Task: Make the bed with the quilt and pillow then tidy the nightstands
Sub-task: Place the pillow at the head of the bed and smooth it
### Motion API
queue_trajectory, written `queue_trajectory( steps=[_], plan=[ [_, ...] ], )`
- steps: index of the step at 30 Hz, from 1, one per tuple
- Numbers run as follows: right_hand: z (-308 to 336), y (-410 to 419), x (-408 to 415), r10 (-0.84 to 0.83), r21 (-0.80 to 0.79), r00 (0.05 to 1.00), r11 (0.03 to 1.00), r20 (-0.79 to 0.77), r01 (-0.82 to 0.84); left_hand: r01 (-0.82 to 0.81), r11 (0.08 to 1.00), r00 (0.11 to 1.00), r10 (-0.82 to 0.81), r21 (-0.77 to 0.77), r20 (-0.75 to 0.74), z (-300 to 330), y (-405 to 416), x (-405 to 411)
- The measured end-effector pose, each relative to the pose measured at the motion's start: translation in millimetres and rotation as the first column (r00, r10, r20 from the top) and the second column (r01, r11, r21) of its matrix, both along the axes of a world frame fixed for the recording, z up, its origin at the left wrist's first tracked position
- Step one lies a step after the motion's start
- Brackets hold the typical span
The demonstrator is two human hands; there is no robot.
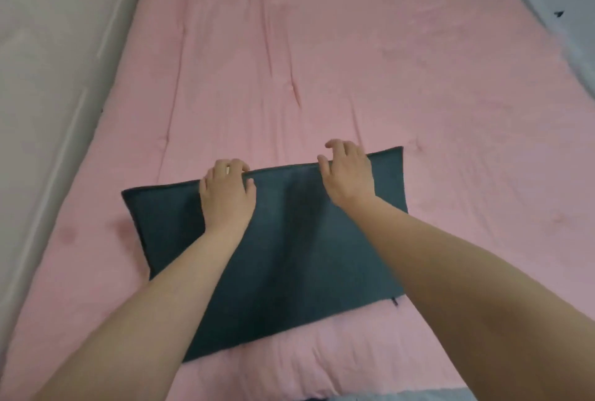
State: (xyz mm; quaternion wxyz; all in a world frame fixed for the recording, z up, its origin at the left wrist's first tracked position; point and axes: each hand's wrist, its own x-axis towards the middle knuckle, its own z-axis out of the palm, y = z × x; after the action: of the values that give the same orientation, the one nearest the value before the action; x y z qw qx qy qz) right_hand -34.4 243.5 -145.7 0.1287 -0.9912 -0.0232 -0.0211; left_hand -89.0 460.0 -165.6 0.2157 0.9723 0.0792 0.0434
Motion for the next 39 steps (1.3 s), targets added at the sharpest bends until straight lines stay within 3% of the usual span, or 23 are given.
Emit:
queue_trajectory(
  steps=[2, 5, 7, 9, 11, 14, 16, 18, 21, 23, 24, 25, 26, 27, 28, 30, 31, 33, 34, 35, 37, 39],
  plan=[
    [-36, 14, -14, 0.043, 0.056, 0.999, 0.998, 0.002, -0.043, -0.104, 0.993, 0.980, 0.093, -0.053, -0.178, -46, 14, -25],
    [-111, 35, -58, 0.156, -0.012, 0.964, 0.987, -0.216, -0.162, -0.107, 0.994, 0.916, 0.099, -0.001, -0.388, -120, 40, -64],
    [-166, 42, -91, 0.153, -0.100, 0.939, 0.976, -0.309, -0.192, -0.068, 0.996, 0.925, 0.087, 0.065, -0.369, -154, 49, -84],
    [-206, 43, -107, 0.124, -0.189, 0.947, 0.964, -0.295, -0.185, -0.044, 0.988, 0.941, 0.091, 0.149, -0.325, -177, 47, -93],
    [-230, 46, -107, 0.124, -0.253, 0.951, 0.947, -0.283, -0.198, -0.048, 0.977, 0.944, 0.113, 0.210, -0.310, -197, 42, -96],
    [-225, 50, -99, 0.099, -0.228, 0.959, 0.960, -0.266, -0.162, -0.052, 0.968, 0.947, 0.126, 0.245, -0.296, -212, 38, -89],
    [-208, 66, -92, 0.072, -0.147, 0.969, 0.983, -0.234, -0.109, -0.044, 0.966, 0.945, 0.124, 0.255, -0.304, -217, 39, -87],
    [-174, 96, -77, 0.088, 0.043, 0.980, 0.996, -0.177, -0.082, -0.041, 0.965, 0.949, 0.118, 0.257, -0.293, -220, 40, -88],
    [-106, 153, -35, 0.164, 0.386, 0.982, 0.903, 0.092, -0.187, -0.030, 0.961, 0.959, 0.105, 0.273, -0.264, -229, 40, -88],
    [-93, 169, -18, 0.087, 0.514, 0.948, 0.823, 0.307, -0.242, -0.036, 0.956, 0.963, 0.111, 0.291, -0.246, -239, 41, -86],
    [-106, 164, -16, 0.077, 0.501, 0.934, 0.827, 0.349, -0.255, -0.034, 0.956, 0.963, 0.110, 0.292, -0.248, -239, 42, -84],
    [-131, 158, -20, 0.143, 0.390, 0.935, 0.881, 0.323, -0.270, -0.025, 0.958, 0.964, 0.099, 0.285, -0.247, -241, 41, -84],
    [-162, 151, -29, 0.246, 0.188, 0.949, 0.941, 0.197, -0.283, -0.013, 0.958, 0.963, 0.088, 0.285, -0.253, -243, 41, -84],
    [-195, 143, -39, 0.324, 0.000, 0.945, 0.946, -0.038, -0.324, 0.004, 0.958, 0.964, 0.073, 0.288, -0.257, -243, 39, -85],
    [-218, 133, -43, 0.327, -0.075, 0.916, 0.933, -0.234, -0.352, 0.024, 0.954, 0.961, 0.060, 0.298, -0.268, -241, 37, -86],
    [-206, 122, -33, 0.297, -0.007, 0.891, 0.948, -0.343, -0.318, 0.013, 0.953, 0.961, 0.072, 0.302, -0.268, -238, 37, -85],
    [-181, 119, -22, 0.324, 0.133, 0.912, 0.945, -0.252, -0.299, -0.007, 0.954, 0.960, 0.090, 0.298, -0.265, -237, 38, -84],
    [-109, 111, -8, 0.259, 0.389, 0.959, 0.876, 0.119, -0.285, -0.013, 0.951, 0.957, 0.101, 0.308, -0.273, -234, 37, -82],
    [-92, 96, -11, 0.169, 0.476, 0.938, 0.826, 0.303, -0.302, -0.012, 0.951, 0.956, 0.102, 0.310, -0.276, -234, 37, -82],
    [-93, 78, -20, 0.122, 0.482, 0.929, 0.827, 0.350, -0.290, -0.014, 0.951, 0.955, 0.104, 0.310, -0.276, -234, 36, -83],
    [-135, 56, -53, 0.214, 0.178, 0.968, 0.955, 0.134, -0.236, 0.006, 0.949, 0.957, 0.086, 0.314, -0.279, -231, 33, -84],
    [-199, 35, -82, 0.292, -0.035, 0.929, 0.951, -0.226, -0.308, 0.040, 0.945, 0.959, 0.054, 0.323, -0.279, -228, 29, -89]
  ],
)
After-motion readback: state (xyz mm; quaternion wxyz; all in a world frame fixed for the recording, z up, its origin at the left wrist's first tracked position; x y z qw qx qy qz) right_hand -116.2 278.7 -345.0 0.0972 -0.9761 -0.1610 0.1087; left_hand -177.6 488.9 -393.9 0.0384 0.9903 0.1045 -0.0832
